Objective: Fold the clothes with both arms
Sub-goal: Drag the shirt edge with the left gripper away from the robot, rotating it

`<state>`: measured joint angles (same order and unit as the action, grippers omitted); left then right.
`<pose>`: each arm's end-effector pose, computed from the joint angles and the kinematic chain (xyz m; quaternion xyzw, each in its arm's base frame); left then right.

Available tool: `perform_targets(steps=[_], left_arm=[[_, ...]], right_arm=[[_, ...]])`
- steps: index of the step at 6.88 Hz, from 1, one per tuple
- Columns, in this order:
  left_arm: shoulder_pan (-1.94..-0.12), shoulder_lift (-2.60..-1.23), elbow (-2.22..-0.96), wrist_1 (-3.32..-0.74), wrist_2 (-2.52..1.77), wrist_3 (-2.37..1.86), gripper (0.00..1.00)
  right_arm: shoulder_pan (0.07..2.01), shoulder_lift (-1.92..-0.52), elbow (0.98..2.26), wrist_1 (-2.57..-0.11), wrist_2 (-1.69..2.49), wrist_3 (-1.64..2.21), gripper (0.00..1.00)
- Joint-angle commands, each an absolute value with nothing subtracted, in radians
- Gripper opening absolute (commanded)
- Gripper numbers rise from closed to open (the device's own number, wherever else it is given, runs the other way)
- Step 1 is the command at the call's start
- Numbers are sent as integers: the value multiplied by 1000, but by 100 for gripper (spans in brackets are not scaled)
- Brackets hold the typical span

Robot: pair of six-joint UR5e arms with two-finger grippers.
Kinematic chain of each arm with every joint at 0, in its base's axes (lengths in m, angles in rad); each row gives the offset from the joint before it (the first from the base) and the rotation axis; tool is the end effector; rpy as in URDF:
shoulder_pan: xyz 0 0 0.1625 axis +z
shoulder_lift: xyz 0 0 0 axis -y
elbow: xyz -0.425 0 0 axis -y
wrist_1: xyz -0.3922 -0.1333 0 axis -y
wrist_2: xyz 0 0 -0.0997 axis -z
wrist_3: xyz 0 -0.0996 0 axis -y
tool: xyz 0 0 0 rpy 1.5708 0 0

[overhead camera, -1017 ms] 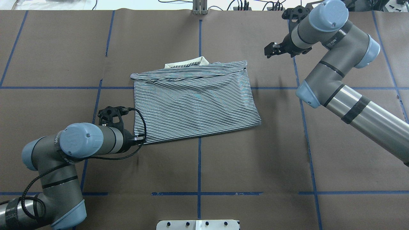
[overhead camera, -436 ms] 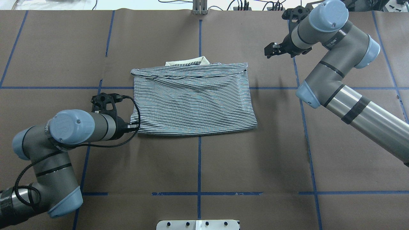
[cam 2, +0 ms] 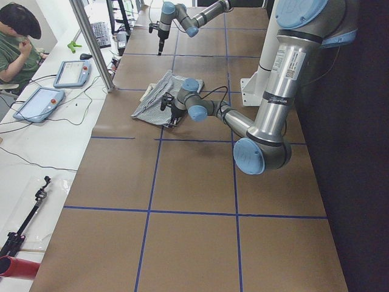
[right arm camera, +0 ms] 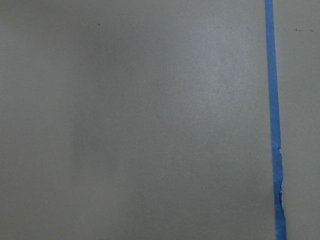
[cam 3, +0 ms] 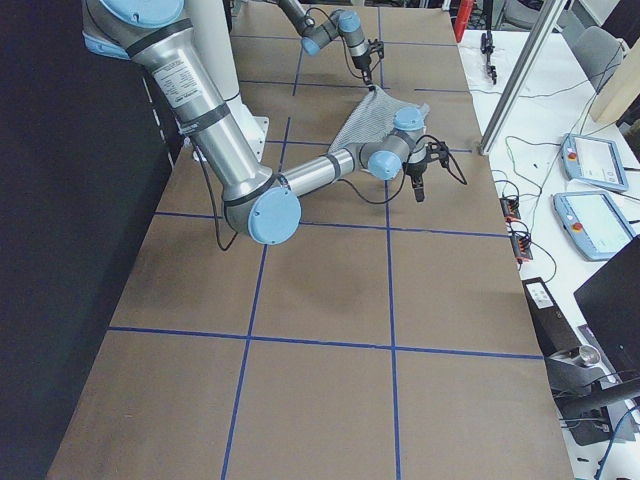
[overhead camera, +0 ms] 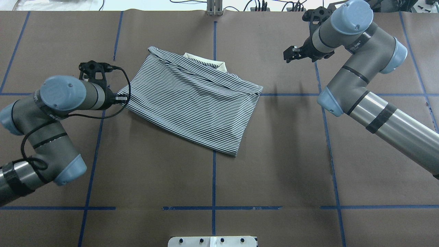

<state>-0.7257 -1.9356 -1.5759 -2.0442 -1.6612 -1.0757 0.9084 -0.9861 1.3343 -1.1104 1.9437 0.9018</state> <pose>0.4095 -0.5295 0.4092 0.2006 0.3587 -0.0865 0.9076 -0.3781 -0.6425 0.3750 0.1541 -0.3933 0.0355 0.9057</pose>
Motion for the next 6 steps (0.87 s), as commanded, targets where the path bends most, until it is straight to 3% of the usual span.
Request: perform_targets(steps=[1, 3, 4, 5, 6], left_arm=[[-843, -2124, -1264, -2142, -1660, -994, 0], [-894, -2282, -939, -2314, -1605, -889, 0], [-911, -2278, -937, -2321, -1606, -826, 0], [-916, -2261, -943, -2327, -1608, -739, 99], [-948, -2258, -949, -2363, -1621, -662, 100]], right_arm=[[908, -982, 1333, -1114, 1944, 902, 100], [908, -979, 1333, -1115, 1944, 908, 100], [905, -971, 1333, -1115, 1944, 935, 100], [896, -951, 1325, -1115, 1939, 992, 100], [882, -915, 1313, -1117, 1934, 1059, 100]])
